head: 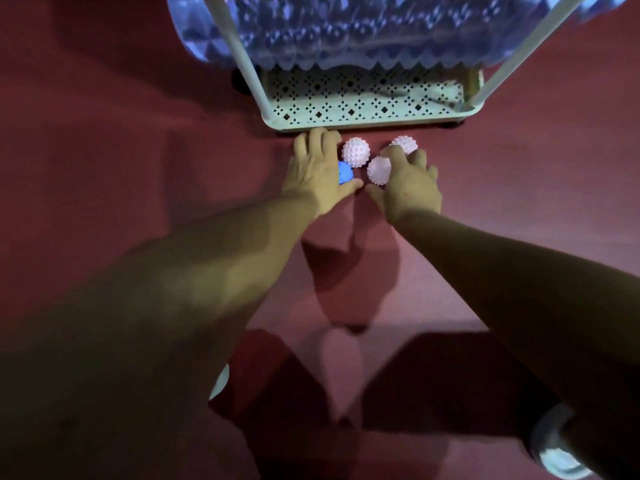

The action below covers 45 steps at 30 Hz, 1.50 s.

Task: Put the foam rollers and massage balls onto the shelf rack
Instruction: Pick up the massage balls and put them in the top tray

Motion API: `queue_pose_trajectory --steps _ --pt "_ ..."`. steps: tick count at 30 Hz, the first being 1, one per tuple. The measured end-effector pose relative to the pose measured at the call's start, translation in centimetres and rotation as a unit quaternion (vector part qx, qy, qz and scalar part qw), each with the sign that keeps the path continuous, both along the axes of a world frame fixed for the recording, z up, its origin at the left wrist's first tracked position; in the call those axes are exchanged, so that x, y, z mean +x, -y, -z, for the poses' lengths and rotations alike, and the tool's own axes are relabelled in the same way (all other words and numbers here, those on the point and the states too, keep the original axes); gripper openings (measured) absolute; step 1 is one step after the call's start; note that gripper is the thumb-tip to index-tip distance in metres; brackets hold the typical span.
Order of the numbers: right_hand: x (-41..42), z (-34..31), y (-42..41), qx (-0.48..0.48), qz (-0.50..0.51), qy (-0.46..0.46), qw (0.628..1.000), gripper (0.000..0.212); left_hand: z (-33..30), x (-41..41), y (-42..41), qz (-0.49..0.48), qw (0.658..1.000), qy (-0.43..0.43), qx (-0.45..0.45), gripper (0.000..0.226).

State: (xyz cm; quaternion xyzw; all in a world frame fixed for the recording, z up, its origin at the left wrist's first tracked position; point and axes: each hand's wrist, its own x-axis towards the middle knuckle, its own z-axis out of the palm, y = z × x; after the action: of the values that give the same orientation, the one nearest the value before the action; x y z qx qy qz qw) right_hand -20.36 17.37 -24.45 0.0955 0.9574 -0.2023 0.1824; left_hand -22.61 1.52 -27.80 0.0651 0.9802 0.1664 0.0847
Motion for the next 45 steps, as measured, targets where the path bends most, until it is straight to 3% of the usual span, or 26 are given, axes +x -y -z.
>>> queue_pose_trajectory --steps 6,10,15,22,26,31,36,39,45 --pt "0.8 0.9 -0.4 -0.016 0.014 -0.039 0.999 0.042 -0.2 2.0 -1.7 -0.066 0.997 0.016 -0.035 0.061" --pt "2.4 1.0 -1.2 -0.077 0.048 -0.045 0.995 0.043 -0.2 4.4 -1.0 -0.125 0.988 0.072 0.055 0.048" --pt "5.3 -4.0 -1.9 -0.149 0.057 -0.067 0.985 0.045 -5.7 7.9 0.2 -0.149 0.976 0.036 0.156 0.047" --pt "9.8 -19.7 -3.1 -0.234 0.017 -0.188 0.954 0.044 -23.4 10.8 0.9 -0.056 0.966 -0.03 0.25 0.055" --pt "11.6 -31.0 -3.4 -0.273 0.01 -0.264 0.925 0.041 -34.8 12.0 1.1 -0.004 0.949 -0.123 0.291 0.062" --pt "12.4 -45.1 -3.7 -0.27 -0.044 -0.346 0.897 0.048 -48.7 12.3 1.4 0.063 0.942 -0.196 0.265 0.066" --pt "11.6 -58.2 -2.7 -0.273 -0.068 -0.427 0.859 0.048 -62.2 11.8 0.4 0.103 0.906 -0.305 0.274 0.066" --pt "10.5 -64.8 -2.1 -0.286 -0.07 -0.462 0.836 0.047 -69.2 11.7 0.1 0.119 0.886 -0.361 0.266 0.066" --pt "6.5 -74.8 -1.8 -0.314 -0.07 -0.494 0.808 0.047 -80.0 9.1 0.6 0.124 0.876 -0.418 0.204 0.074"
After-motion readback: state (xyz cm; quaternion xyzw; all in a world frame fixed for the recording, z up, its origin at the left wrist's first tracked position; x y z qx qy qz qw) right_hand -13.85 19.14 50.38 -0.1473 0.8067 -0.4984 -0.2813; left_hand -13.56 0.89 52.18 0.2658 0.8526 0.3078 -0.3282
